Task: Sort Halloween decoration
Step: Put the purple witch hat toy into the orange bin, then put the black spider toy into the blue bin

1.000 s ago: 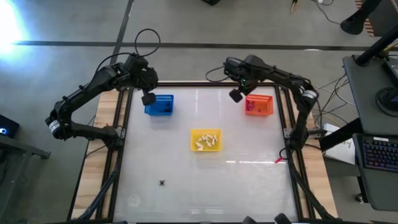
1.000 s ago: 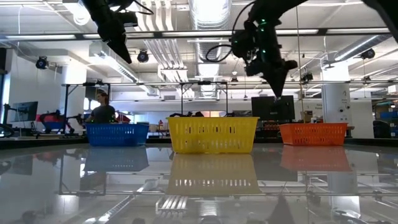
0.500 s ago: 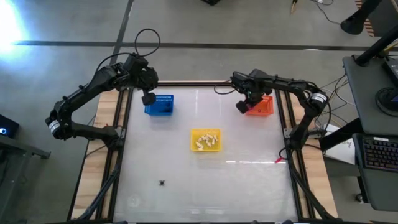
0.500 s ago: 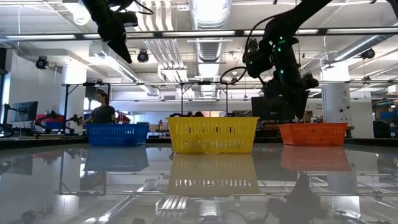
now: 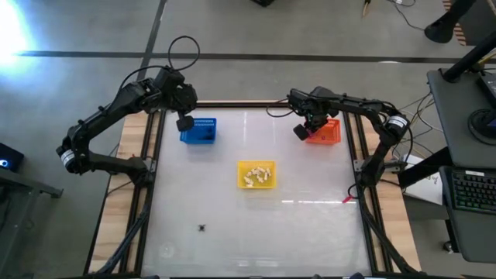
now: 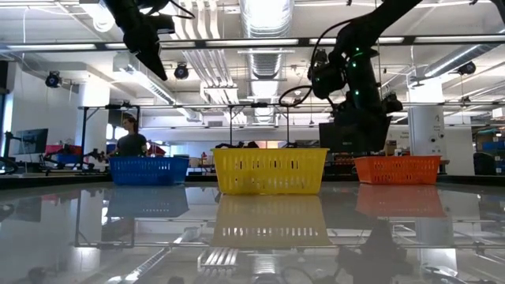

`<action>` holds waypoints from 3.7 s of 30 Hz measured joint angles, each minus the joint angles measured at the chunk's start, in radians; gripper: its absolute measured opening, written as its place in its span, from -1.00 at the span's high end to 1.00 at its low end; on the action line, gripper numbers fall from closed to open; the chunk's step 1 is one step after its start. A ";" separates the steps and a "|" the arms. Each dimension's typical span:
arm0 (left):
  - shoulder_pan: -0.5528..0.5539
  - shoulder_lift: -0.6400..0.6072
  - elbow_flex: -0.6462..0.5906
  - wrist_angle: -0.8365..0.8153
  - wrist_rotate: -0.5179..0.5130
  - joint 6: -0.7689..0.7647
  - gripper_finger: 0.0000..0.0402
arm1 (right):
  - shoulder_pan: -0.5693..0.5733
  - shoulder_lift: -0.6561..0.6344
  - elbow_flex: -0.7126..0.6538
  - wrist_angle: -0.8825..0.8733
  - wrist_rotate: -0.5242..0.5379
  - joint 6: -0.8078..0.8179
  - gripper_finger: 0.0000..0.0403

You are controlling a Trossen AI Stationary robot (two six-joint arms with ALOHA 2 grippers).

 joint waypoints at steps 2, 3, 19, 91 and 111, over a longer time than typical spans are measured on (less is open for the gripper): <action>0.000 0.000 0.000 -0.002 0.000 0.000 0.95 | 0.000 0.000 0.000 0.000 0.001 0.001 0.60; 0.000 0.000 0.000 -0.002 0.000 -0.001 0.92 | 0.000 0.000 0.000 0.000 0.000 0.001 0.55; -0.018 0.001 -0.008 -0.125 0.321 -0.214 0.52 | 0.025 0.000 0.270 -0.017 -0.121 0.043 0.37; -1.286 0.407 -0.468 0.531 0.181 -1.349 0.52 | 0.025 -0.002 0.495 -0.202 -0.129 -0.055 0.30; -1.289 0.498 -0.460 0.536 0.134 -1.359 0.96 | 0.036 -0.002 0.495 -0.202 -0.139 -0.052 0.29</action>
